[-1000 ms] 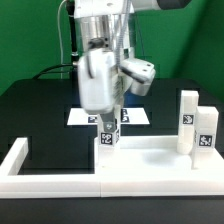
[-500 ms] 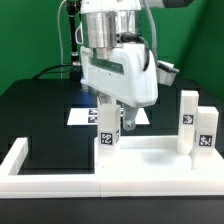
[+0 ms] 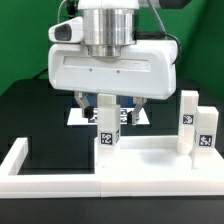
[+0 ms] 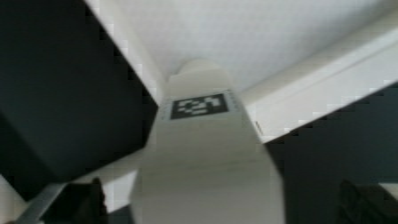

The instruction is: Assemble desk

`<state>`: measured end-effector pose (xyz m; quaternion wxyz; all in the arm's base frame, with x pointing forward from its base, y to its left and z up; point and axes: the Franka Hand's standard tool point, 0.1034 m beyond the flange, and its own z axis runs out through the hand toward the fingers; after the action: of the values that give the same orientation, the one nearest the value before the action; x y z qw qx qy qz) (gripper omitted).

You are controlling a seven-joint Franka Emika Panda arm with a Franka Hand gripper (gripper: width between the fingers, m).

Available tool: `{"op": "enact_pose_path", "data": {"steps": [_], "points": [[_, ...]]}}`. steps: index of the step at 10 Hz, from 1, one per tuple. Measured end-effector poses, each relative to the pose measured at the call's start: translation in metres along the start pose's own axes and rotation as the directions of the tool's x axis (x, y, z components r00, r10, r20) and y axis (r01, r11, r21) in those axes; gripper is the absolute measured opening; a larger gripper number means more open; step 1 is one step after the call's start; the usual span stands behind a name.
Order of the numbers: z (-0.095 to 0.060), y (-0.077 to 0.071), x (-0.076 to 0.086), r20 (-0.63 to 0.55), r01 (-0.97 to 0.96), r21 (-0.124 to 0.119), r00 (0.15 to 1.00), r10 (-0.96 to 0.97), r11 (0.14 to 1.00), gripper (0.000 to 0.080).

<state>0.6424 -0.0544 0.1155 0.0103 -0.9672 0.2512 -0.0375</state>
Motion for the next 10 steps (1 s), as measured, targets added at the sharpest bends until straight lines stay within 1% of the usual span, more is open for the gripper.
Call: {"op": "enact_pose_path", "data": {"steps": [1,3,4,6,7,8,9,10], "points": [[0.0001,0.0000,-0.0001,0.000,-0.017,0.000,1.000,0.017,1.000,0.0649],[0.0002,-0.0001,0.0000,0.000,-0.029,0.001,1.000,0.029,1.000,0.0386],[0.0003,0.0002,0.0000,0.001,-0.145,0.002,0.989,0.145,0.989,0.0288],[0.0005,0.0011,0.0003,0.001,-0.257,0.001,0.967,0.257,0.967,0.0288],[0.0007,0.0020,0.0006,0.001,-0.348,0.000,0.937,0.348,0.937,0.0288],[0.0011,0.0034,0.0002,0.004,-0.495,-0.004,0.869,0.495,0.869,0.0288],[0.0010,0.0046,-0.0011,0.025,-0.631,-0.004,0.776,0.631,0.776,0.0288],[0.0014,0.0062,-0.0014,0.052,-0.773,0.001,0.633,0.772,0.634,0.0288]]}}
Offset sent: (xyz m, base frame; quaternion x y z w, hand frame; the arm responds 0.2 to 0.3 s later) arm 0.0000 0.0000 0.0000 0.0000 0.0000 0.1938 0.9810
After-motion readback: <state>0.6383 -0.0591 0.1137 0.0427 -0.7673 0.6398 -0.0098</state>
